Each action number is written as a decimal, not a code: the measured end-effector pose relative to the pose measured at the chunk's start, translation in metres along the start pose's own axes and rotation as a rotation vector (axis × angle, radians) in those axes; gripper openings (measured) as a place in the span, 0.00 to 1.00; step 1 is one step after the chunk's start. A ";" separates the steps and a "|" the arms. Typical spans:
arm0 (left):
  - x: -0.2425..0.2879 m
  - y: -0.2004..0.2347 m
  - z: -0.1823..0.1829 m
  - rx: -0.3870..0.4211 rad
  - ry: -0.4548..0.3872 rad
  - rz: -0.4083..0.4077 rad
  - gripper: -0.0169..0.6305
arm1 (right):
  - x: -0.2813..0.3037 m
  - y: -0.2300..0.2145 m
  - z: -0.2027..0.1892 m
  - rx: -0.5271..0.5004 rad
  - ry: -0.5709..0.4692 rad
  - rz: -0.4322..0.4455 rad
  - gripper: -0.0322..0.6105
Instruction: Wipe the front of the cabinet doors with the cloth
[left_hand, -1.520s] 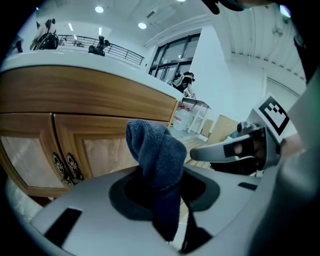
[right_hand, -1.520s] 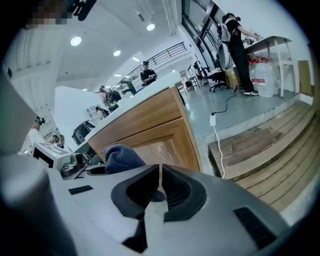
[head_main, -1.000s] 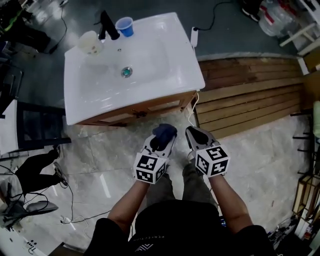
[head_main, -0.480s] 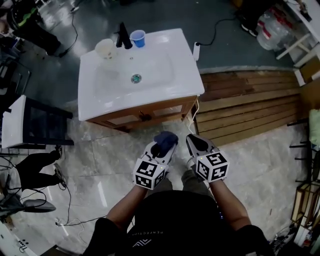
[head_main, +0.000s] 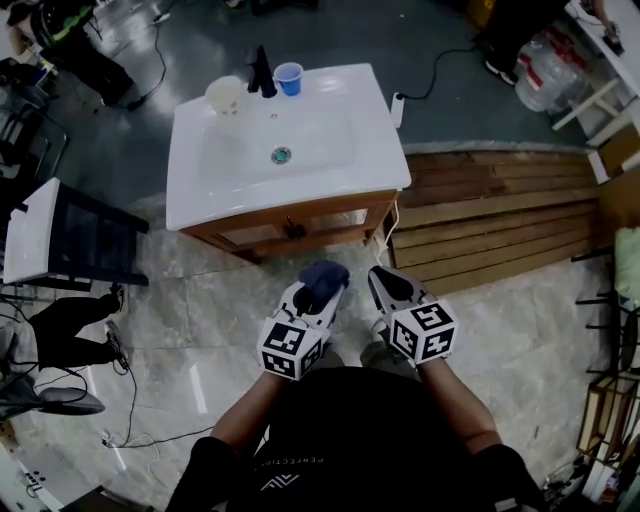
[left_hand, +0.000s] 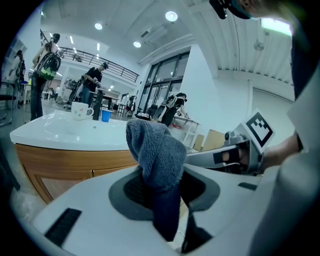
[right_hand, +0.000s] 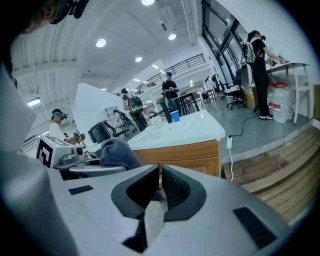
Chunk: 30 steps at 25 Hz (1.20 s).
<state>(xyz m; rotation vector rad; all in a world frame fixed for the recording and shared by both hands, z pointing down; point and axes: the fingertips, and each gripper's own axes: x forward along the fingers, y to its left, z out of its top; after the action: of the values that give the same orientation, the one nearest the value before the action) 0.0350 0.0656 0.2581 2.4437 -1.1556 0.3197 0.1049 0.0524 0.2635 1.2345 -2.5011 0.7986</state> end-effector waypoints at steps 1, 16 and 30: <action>-0.002 0.000 0.001 0.001 -0.005 0.007 0.23 | -0.001 0.003 0.000 -0.002 0.002 0.009 0.12; -0.023 0.001 -0.007 -0.042 -0.015 0.116 0.23 | -0.004 0.026 0.002 -0.061 0.022 0.094 0.11; -0.035 0.015 -0.005 -0.032 -0.010 0.164 0.23 | -0.005 0.037 0.003 -0.039 0.010 0.124 0.11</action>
<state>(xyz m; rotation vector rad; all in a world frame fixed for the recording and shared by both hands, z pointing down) 0.0009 0.0829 0.2536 2.3312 -1.3579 0.3354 0.0792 0.0720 0.2456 1.0694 -2.5926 0.7780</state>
